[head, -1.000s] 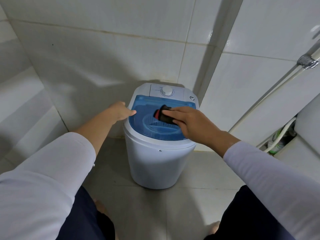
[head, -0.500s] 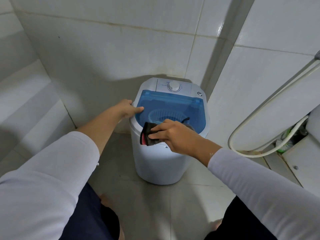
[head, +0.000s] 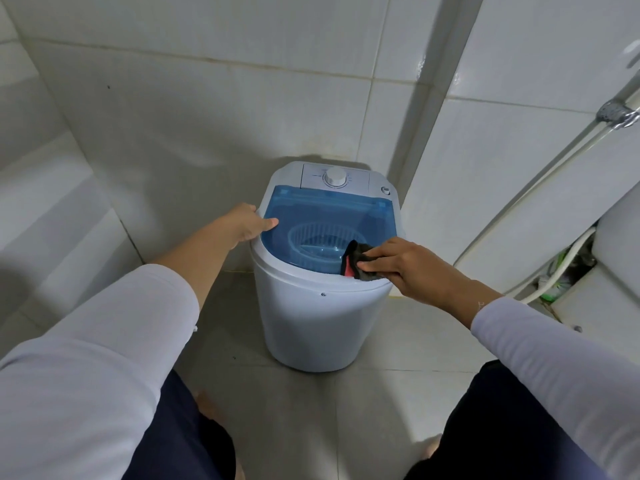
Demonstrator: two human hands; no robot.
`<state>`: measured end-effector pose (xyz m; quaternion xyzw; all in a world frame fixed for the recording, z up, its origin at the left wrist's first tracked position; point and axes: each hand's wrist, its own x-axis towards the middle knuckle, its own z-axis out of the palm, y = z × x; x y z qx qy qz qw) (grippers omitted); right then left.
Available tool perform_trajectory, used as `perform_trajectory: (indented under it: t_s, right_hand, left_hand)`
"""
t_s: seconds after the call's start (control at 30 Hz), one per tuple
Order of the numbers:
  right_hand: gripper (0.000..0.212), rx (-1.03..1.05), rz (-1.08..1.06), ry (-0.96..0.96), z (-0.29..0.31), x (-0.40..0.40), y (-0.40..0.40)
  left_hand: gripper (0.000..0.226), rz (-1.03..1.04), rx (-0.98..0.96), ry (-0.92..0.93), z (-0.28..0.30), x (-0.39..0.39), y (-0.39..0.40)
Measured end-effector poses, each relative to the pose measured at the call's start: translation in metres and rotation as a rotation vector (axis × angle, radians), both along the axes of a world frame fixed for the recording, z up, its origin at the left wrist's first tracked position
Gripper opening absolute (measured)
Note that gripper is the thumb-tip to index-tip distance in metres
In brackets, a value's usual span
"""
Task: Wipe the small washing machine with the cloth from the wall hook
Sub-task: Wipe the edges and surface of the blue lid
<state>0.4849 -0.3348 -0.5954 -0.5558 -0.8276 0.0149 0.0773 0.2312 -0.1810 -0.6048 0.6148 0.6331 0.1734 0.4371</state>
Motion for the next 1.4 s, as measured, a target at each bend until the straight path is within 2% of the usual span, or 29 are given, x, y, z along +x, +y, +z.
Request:
perform_trajectory:
  t_s: [0.2,0.37,0.47,0.53,0.73,0.9,1.07,1.13,1.3,1.4]
  right_hand:
    - [0.033,-0.03,-0.051,-0.14,0.024,0.014,0.014]
    - [0.04,0.015,-0.153,0.098,0.046,0.001,0.041]
    - [0.03,0.06,-0.16,0.234,0.049,-0.02,0.06]
    - [0.026,0.066,-0.167,0.29,0.047,-0.033,0.072]
    - [0.027,0.033,-0.189,0.378,0.036,-0.058,0.102]
    - [0.021,-0.117,-0.195,0.334,0.032,-0.05,0.114]
    - [0.027,-0.037,-0.297,0.381,0.052,-0.023,0.11]
    - [0.027,-0.096,-0.376,0.367,0.059,-0.008,0.105]
    - [0.041,-0.474,-0.534,0.184,0.063,0.003,0.086]
    - [0.043,-0.572,-0.594,0.2,0.056,0.0,0.078]
  left_hand:
    - [0.054,-0.059,0.084,0.098,0.008,0.005,-0.003]
    - [0.053,-0.107,0.217,0.134,0.021,0.015,-0.002]
    - [0.058,-0.142,0.271,0.101,0.026,0.019,0.002]
    - [0.053,-0.175,0.32,0.099,0.029,0.021,0.003]
    - [0.039,-0.221,0.388,0.089,0.026,0.024,0.01]
    - [0.038,-0.29,0.4,0.181,0.016,0.022,0.018]
    - [0.035,-0.304,0.395,0.167,0.009,0.022,0.023]
    - [0.035,-0.302,0.406,0.179,0.01,0.025,0.024]
    - [0.033,-0.319,0.508,0.152,0.02,0.046,0.02]
    - [0.032,-0.416,0.547,0.144,0.03,0.066,0.011]
